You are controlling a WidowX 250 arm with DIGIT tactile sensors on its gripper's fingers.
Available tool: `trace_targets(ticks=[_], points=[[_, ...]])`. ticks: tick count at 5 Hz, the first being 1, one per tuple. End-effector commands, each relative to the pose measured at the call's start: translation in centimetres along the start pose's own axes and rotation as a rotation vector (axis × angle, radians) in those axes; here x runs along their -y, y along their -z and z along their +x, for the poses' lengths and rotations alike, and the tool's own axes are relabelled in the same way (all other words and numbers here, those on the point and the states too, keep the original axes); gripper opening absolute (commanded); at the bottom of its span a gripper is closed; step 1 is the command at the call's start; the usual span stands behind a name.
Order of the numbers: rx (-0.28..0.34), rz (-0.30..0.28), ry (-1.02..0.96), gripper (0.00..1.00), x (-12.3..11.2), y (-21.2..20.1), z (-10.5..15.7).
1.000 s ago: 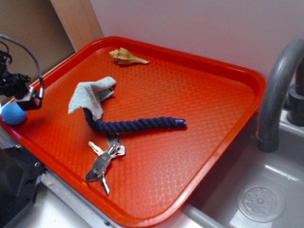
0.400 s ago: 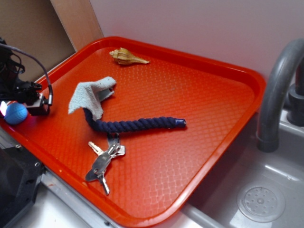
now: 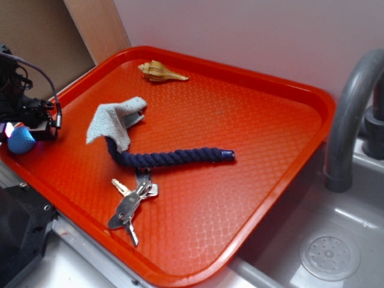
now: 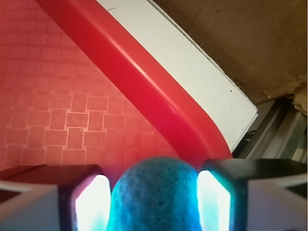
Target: Grab the blue ball.
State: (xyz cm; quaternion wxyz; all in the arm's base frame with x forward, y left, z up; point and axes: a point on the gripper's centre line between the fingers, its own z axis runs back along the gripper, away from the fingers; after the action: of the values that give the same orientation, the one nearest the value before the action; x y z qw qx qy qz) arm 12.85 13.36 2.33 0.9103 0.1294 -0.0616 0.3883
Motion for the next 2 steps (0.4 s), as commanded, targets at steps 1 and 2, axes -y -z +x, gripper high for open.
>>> trace_targets(ticks=[1,2], points=[[0.008,0.002,-0.011,0.0,-1.47,-0.23,-1.06],[0.012,0.001,-0.01,0.0,-1.48,-0.45,-1.13]])
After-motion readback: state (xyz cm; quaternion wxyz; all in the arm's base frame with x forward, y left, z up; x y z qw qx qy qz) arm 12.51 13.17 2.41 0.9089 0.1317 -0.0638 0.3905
